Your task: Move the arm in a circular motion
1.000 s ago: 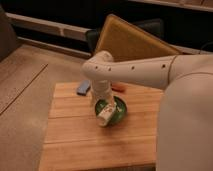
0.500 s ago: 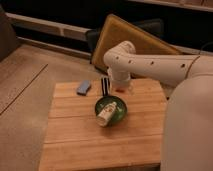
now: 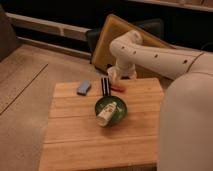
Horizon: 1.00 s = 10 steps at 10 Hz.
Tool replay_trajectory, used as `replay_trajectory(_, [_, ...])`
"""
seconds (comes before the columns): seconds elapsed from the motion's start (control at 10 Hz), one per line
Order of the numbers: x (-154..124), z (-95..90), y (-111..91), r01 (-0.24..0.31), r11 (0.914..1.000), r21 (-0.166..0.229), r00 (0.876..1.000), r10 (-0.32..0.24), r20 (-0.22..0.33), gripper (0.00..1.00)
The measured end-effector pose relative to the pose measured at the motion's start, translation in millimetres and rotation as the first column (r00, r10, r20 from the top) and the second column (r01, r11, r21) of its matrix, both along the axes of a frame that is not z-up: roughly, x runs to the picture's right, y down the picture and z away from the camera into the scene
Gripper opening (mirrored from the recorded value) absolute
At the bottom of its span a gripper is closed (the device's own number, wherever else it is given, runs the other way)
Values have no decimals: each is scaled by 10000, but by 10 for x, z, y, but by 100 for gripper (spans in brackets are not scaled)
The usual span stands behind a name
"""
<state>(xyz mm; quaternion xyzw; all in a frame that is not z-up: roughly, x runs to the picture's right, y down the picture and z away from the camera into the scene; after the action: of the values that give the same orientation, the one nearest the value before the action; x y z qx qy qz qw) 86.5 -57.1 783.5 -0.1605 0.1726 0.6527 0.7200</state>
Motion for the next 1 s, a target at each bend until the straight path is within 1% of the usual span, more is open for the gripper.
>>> replay_trajectory(0.1, [-211, 56, -78, 221, 9997, 127, 9983, -228, 534, 65])
replay_trajectory(0.2, [-484, 102, -118, 406, 9990, 190, 9923, -425, 1166, 65])
replay_trajectory(0.3, [-769, 131, -107, 601, 9981, 151, 9826, -618, 1749, 65])
replay_trajectory(0.5, [-1212, 100, 22, 1106, 9938, -73, 9619, -1052, 2524, 65])
replay_trajectory(0.6, [-1462, 43, 145, 1403, 9897, -272, 9489, -1265, 2893, 65])
replay_trajectory(0.8, [-1713, -52, 326, 1792, 9822, -568, 9363, -1525, 3165, 65])
replay_trajectory(1.0, [-1954, -178, 598, 2103, 9723, -1021, 9310, -1673, 3245, 65])
